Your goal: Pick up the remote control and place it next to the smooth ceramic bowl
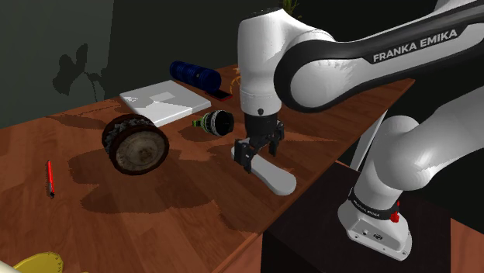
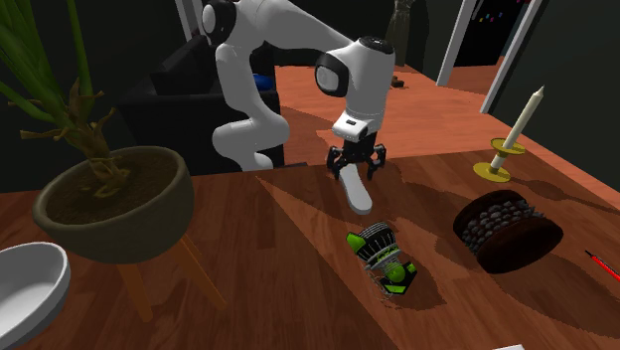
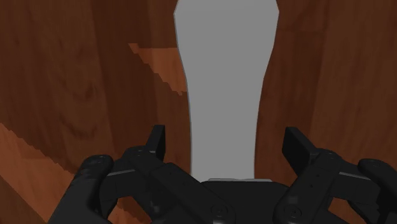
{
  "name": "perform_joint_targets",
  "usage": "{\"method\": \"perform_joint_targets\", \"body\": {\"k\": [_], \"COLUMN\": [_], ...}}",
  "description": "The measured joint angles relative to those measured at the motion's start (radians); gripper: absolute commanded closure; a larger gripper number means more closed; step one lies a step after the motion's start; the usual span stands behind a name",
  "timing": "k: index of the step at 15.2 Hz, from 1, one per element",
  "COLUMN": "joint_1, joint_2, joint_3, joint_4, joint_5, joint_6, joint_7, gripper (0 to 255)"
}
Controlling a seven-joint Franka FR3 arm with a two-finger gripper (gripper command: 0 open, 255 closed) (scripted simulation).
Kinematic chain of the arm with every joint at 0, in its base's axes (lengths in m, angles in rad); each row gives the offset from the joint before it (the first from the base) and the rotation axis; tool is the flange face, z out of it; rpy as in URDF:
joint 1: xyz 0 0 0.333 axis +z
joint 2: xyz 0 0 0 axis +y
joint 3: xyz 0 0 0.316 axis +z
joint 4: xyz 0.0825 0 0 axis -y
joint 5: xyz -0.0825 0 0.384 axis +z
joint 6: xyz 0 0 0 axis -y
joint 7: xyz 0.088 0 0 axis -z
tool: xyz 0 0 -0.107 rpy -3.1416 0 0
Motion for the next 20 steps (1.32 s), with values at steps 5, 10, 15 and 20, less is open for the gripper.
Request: {"method": "perform_joint_targets", "body": {"k": [5,10,15,20], "joint_1": [0.002,0.001,0.001,0.002], "joint_2": [0.010,0.011,0.011,0.007], "joint_3": [0.012,0.012,0.013,0.010], "joint_4": [-0.030,-0.031,-0.031,-0.028], "joint_5": [0.007,0.008,0.008,0.007], "joint_6": [0.041,0.043,0.043,0.036], "joint_7": [0.000,0.000,0.000,0.000], "gripper": [0,255,255,255]}}
